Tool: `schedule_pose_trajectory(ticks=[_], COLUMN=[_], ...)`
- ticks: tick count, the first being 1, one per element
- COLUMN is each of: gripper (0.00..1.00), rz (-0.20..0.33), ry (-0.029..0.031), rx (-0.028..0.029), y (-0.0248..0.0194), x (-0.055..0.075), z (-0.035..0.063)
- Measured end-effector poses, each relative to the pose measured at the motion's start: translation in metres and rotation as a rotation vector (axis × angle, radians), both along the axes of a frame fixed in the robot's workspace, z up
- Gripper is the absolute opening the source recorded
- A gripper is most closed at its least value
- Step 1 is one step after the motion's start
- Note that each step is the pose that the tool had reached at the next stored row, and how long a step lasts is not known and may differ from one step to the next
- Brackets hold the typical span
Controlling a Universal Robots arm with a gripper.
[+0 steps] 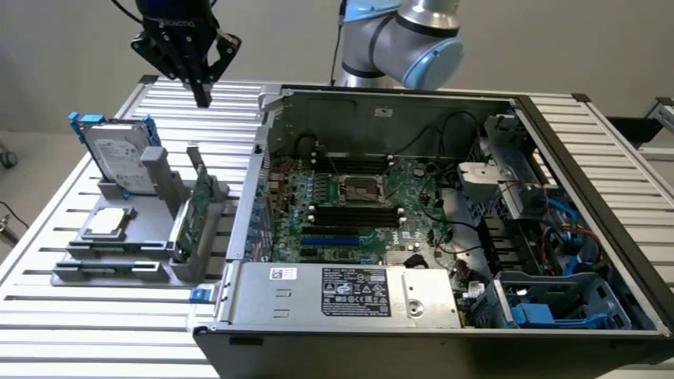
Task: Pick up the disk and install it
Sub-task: 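Reach for the disk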
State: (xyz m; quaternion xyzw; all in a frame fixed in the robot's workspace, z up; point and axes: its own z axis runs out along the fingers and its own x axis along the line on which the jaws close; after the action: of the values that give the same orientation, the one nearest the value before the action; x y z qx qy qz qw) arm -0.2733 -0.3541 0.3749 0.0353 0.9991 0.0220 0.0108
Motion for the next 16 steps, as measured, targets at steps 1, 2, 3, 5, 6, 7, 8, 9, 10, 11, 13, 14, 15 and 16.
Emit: schedule_pose_trajectory(ticks=[1, 2, 3, 5, 6, 7, 8, 9, 10, 11, 13, 14, 15, 16], gripper=[0.11, 0.11, 0.11, 0.11, 0.11, 0.11, 0.11, 0.11, 0.11, 0.11, 0.11, 0.11, 0.11, 0.11], rz=[0.0, 0.0, 0.0, 0.0, 0.0, 0.0, 0.0, 0.0, 0.0, 0.0, 0.0, 0.0, 0.0, 0.0], ry=[-0.0001, -0.0001, -0.0001, 0.0001, 0.0001, 0.0002, 0.0003, 0.0003, 0.0006, 0.0008, 0.0012, 0.0013, 0.0014, 0.0016], rx=[-0.0008, -0.0016, -0.0023, -0.0035, -0.0038, -0.0042, -0.0045, -0.0048, -0.005, -0.0054, -0.006, -0.0063, -0.0066, -0.0069], y=[0.0015, 0.0029, 0.0042, 0.0057, 0.006, 0.0063, 0.0065, 0.0067, 0.0069, 0.0071, 0.0075, 0.0077, 0.0079, 0.0082], x=[-0.005, -0.009, -0.013, -0.023, -0.027, -0.032, -0.036, -0.041, -0.045, -0.05, -0.059, -0.064, -0.068, -0.073], z=[-0.0003, -0.0007, -0.0009, -0.0014, -0.0016, -0.0018, -0.002, -0.0022, -0.0024, -0.0025, -0.0029, -0.0031, -0.0033, -0.0035])
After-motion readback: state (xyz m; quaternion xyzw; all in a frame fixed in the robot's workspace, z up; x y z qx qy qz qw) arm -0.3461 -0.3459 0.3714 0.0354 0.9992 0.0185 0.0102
